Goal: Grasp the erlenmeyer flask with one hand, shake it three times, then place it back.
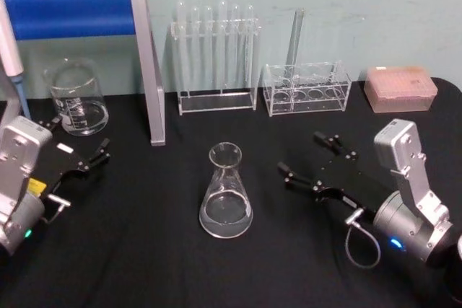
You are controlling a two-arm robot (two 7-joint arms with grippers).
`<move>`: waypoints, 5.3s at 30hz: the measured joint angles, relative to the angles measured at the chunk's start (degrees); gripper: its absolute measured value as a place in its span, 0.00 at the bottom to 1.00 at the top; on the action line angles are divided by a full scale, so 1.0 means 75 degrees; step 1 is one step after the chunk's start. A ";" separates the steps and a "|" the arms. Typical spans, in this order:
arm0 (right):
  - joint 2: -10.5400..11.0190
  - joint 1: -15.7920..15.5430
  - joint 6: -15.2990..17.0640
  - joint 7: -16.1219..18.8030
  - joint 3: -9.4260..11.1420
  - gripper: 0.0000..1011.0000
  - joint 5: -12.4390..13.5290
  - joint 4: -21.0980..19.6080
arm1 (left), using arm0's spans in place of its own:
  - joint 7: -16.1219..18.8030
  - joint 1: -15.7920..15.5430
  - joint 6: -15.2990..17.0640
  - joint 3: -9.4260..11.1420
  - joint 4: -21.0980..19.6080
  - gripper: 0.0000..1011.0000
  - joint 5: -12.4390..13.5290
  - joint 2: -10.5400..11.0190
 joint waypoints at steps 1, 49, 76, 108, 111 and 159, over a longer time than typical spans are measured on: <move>-0.0017 -0.0020 -0.0001 0.0125 -0.0009 0.99 0.0049 -0.0045 | 0.0000 0.0000 0.0000 0.0000 0.0000 0.99 0.0000 0.0000; -0.1004 0.0995 0.0071 0.2486 -0.0389 0.99 0.0148 0.0971 | 0.0000 0.0000 0.0000 0.0000 0.0000 0.99 0.0000 0.0000; -0.1457 0.1450 0.0038 0.2725 -0.0601 0.99 0.0308 0.1634 | 0.0000 0.0000 0.0000 0.0000 0.0000 0.99 0.0000 0.0000; -0.1478 0.1475 0.0059 0.2719 -0.0607 0.56 0.0331 0.1668 | 0.0000 0.0000 0.0000 0.0000 0.0000 0.99 0.0000 0.0000; -0.1478 0.1475 0.0059 0.2720 -0.0607 0.48 0.0330 0.1668 | 0.0000 0.0000 0.0000 0.0000 0.0000 0.99 0.0000 0.0000; -0.1057 0.0597 0.0876 0.0998 0.0657 0.44 0.0028 -0.0839 | 0.0000 0.0000 0.0000 0.0000 0.0000 0.99 0.0000 0.0000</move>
